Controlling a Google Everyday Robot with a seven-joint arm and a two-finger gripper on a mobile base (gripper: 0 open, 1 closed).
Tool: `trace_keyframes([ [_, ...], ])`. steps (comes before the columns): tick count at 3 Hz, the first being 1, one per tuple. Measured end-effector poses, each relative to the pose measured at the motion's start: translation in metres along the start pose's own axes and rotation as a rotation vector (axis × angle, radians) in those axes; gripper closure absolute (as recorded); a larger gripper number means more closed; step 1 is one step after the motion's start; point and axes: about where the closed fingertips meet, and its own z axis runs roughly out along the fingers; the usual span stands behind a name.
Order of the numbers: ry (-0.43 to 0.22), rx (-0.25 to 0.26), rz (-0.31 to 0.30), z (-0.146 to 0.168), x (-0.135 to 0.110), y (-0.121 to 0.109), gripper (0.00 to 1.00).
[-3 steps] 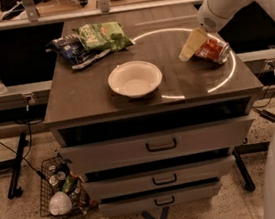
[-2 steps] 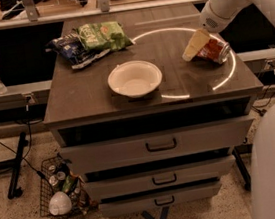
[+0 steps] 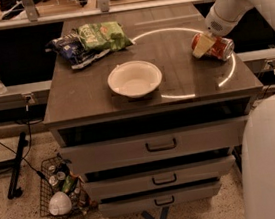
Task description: Place coke can upright
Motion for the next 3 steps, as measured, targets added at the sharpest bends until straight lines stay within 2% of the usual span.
trace_keyframes([
  [1,-0.006,-0.038,-0.011,-0.006,0.000,0.010,0.64],
  [2,-0.063,-0.101,-0.085,-0.028,-0.017,0.039,0.87],
  [3,-0.199,-0.201,-0.193,-0.066,-0.048,0.080,1.00],
])
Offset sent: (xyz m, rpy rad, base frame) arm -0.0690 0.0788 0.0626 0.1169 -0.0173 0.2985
